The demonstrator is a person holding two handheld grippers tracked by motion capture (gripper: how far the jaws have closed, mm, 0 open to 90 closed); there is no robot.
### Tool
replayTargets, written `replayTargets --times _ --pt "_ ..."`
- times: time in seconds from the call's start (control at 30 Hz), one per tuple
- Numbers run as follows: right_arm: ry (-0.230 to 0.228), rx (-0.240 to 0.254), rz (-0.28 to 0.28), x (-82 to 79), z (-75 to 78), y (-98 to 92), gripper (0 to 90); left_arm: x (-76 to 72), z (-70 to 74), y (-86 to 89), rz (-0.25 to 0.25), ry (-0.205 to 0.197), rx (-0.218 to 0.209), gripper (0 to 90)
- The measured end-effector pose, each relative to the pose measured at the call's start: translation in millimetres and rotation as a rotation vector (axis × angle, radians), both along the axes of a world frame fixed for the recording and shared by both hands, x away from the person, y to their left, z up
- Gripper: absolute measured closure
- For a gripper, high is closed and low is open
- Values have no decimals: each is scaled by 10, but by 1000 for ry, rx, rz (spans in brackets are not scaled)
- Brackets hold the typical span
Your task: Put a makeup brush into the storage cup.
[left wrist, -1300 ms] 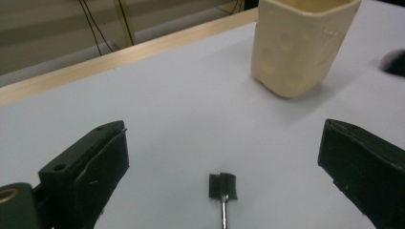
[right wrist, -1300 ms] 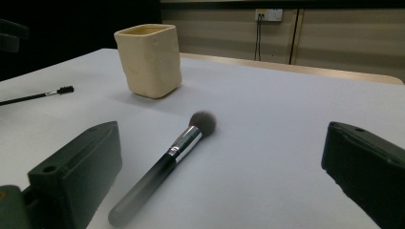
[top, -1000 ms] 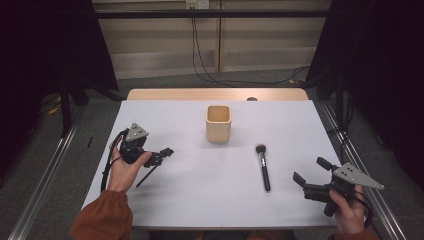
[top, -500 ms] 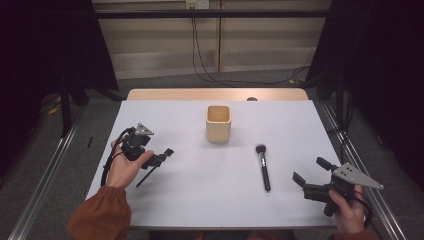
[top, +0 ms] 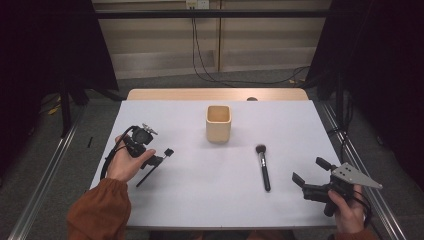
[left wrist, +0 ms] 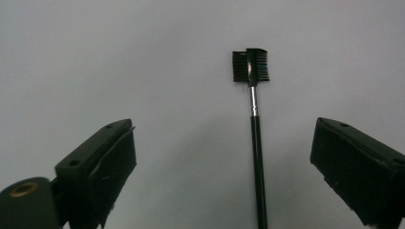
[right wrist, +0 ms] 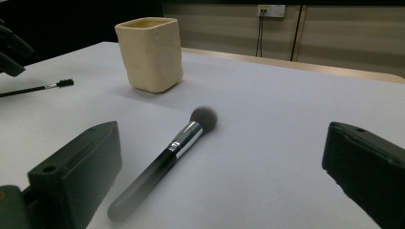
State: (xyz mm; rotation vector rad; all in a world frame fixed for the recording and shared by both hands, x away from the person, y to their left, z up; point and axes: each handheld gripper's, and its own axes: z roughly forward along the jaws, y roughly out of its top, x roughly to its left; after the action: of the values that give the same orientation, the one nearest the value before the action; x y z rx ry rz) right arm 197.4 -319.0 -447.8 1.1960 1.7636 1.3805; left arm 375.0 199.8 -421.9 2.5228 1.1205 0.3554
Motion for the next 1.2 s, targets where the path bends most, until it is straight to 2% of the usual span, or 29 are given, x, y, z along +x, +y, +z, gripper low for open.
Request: replayTargets --times 0.03,0.1,0.13,0.17,0.27,0.3,0.33,0.43,0.53,0.57,0.67,0.73,0.77,0.8,0.83,0.87,0.9,1.0,1.03,1.1,1.17,1.2 --pt "0 0 0 0 0 0 0 0 0 0 0 0 0 90" --pt "0 -2 -1 1 -2 -5 0 21 -23 -6 12 31 -7 89" --pt "2 -2 -1 -1 -3 -6 0 27 -42 -14 3 59 -12 90" --pt "2 -1 -2 -6 -2 -6 0 33 -55 -24 -7 75 3 92" --pt "2 -2 -2 -8 -1 -6 0 54 -89 -50 -29 94 26 92" --pt "2 -2 -2 -8 -1 -5 0 57 -104 -65 -24 100 17 92" --pt "3 -10 2 -6 -3 -5 0 64 -115 -71 -40 100 23 88" --pt "5 -4 2 -6 -3 2 0 74 -153 -102 -40 119 34 82" --pt "9 -7 1 -2 -6 1 0 85 -168 -127 -69 128 50 63" --pt "10 -7 3 -1 -7 1 0 89 -184 -136 -70 138 38 54" --pt "11 -9 5 -1 -8 5 0 119 -219 -161 -86 154 54 59" --pt "15 -9 4 -1 -8 7 0 127 -235 -181 -97 147 70 68" --pt "19 -18 2 6 -15 2 0 126 -240 -193 -88 131 96 92" --pt "23 -13 1 6 -16 2 0 142 -260 -193 -87 158 99 96" --pt "26 -8 1 5 -16 1 0 142 -260 -193 -87 158 99 113" --pt "25 -7 0 6 -16 -1 0 144 -276 -199 -84 169 91 149" --pt "24 -10 1 5 -16 -4 0 151 -284 -203 -93 184 106 203" --pt "23 -14 5 2 -16 -6 0 179 -298 -219 -78 217 100 215" --pt "22 -15 6 2 -17 -5 0 187 -294 -222 -87 237 90 246" --pt "22 -14 7 2 -15 -1 0 207 -288 -236 -100 253 105 276" --pt "21 -14 5 -4 -11 -2 0 223 -291 -243 -88 257 117 280" --pt "17 -17 5 -5 -11 -5 0 230 -294 -245 -93 267 112 282"
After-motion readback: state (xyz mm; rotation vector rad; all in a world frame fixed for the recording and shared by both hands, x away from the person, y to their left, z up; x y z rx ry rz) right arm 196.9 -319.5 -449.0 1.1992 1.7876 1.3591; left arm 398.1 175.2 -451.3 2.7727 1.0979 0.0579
